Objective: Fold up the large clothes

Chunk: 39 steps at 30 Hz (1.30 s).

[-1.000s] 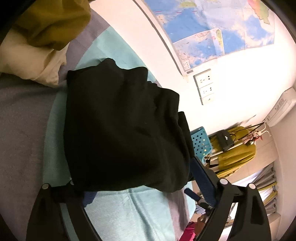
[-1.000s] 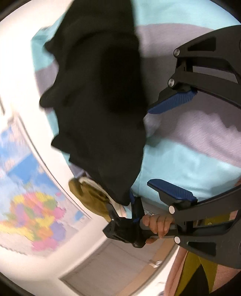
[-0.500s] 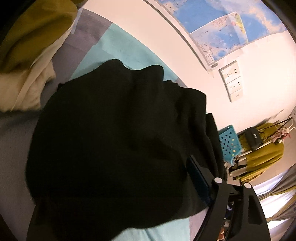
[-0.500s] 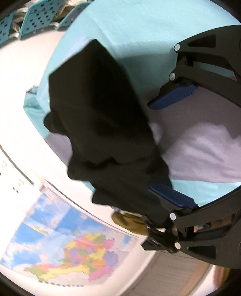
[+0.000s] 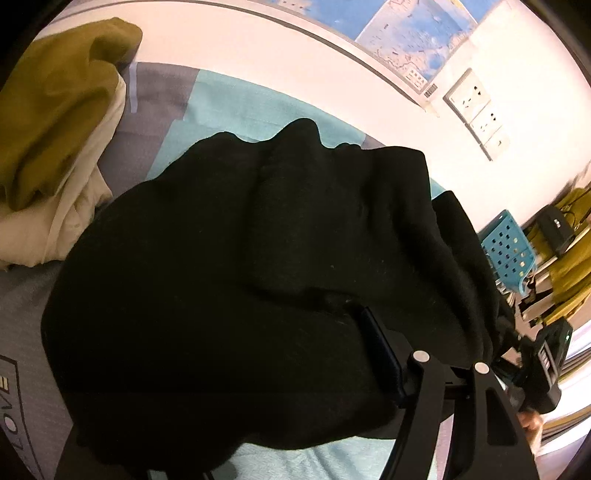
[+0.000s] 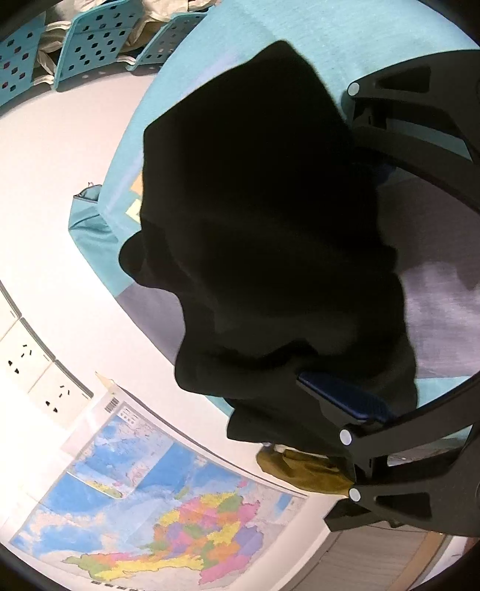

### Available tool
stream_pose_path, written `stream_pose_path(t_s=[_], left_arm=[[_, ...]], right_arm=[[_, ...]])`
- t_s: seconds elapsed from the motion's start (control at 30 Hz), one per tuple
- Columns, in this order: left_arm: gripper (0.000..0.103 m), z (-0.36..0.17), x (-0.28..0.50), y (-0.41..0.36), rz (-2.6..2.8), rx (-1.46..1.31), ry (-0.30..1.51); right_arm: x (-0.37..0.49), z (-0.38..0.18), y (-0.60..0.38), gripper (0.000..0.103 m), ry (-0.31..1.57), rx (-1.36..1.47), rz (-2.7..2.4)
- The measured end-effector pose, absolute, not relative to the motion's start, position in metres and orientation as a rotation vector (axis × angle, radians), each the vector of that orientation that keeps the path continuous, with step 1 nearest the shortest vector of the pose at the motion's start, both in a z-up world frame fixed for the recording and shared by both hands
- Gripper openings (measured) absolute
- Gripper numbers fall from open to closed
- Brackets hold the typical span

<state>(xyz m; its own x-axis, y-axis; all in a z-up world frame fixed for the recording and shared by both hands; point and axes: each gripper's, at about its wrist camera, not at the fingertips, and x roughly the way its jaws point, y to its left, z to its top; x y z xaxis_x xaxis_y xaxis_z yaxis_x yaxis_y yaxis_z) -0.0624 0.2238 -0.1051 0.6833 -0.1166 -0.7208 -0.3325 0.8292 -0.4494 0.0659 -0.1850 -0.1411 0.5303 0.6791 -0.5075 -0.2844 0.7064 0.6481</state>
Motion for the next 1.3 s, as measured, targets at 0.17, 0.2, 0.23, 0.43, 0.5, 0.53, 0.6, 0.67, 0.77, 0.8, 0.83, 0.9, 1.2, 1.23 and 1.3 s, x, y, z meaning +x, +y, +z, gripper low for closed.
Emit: stream_pose_path(t_s=[0.17, 0.2, 0.23, 0.43, 0.5, 0.53, 0.6, 0.67, 0.77, 0.8, 0.83, 0.9, 1.2, 1.23, 1.3], left_arm=[[0.069, -0.105, -0.059, 0.223, 0.125, -0.589, 0.827], [0.069, -0.105, -0.058, 0.223, 0.124, -0.588, 0.828], [0.070, -0.104, -0.055, 0.220, 0.124, -0.584, 0.834], [0.080, -0.103, -0.046, 0.221, 0.117, -0.581, 0.849], [0.083, -0.103, -0.041, 0.221, 0.122, -0.591, 0.847], [0.084, -0.103, -0.040, 0.220, 0.128, -0.593, 0.844], [0.085, -0.103, -0.037, 0.216, 0.151, -0.578, 0.841], [0.082, -0.103, -0.034, 0.212, 0.176, -0.548, 0.841], [0.061, -0.102, -0.033, 0.211, 0.206, -0.548, 0.848], [0.058, -0.102, -0.033, 0.212, 0.205, -0.555, 0.849], [0.051, -0.102, -0.034, 0.213, 0.209, -0.562, 0.847], [0.042, -0.098, -0.037, 0.215, 0.216, -0.561, 0.843], [0.029, -0.089, -0.052, 0.230, 0.130, -0.606, 0.867], [0.035, -0.092, -0.049, 0.230, 0.135, -0.613, 0.874], [0.044, -0.102, -0.045, 0.234, 0.142, -0.650, 0.887]], right_arm=[[0.074, -0.140, -0.176, 0.091, 0.805, 0.509, 0.590], [0.076, -0.140, -0.175, 0.091, 0.799, 0.505, 0.590], [0.078, -0.140, -0.174, 0.091, 0.796, 0.504, 0.590], [0.090, -0.140, -0.170, 0.091, 0.776, 0.505, 0.584], [0.094, -0.140, -0.168, 0.091, 0.766, 0.494, 0.589], [0.095, -0.140, -0.166, 0.091, 0.766, 0.487, 0.588], [0.098, -0.140, -0.162, 0.089, 0.771, 0.471, 0.589], [0.102, -0.142, -0.162, 0.070, 0.783, 0.487, 0.598], [0.110, -0.148, -0.168, 0.043, 0.822, 0.538, 0.622], [0.110, -0.149, -0.169, 0.040, 0.824, 0.550, 0.636], [0.110, -0.149, -0.170, 0.035, 0.826, 0.562, 0.657], [0.106, -0.146, -0.172, 0.031, 0.825, 0.598, 0.699], [0.093, -0.150, -0.176, 0.065, 0.895, 0.636, 0.780], [0.091, -0.149, -0.175, 0.065, 0.881, 0.608, 0.782], [0.089, -0.149, -0.171, 0.067, 0.876, 0.580, 0.781]])
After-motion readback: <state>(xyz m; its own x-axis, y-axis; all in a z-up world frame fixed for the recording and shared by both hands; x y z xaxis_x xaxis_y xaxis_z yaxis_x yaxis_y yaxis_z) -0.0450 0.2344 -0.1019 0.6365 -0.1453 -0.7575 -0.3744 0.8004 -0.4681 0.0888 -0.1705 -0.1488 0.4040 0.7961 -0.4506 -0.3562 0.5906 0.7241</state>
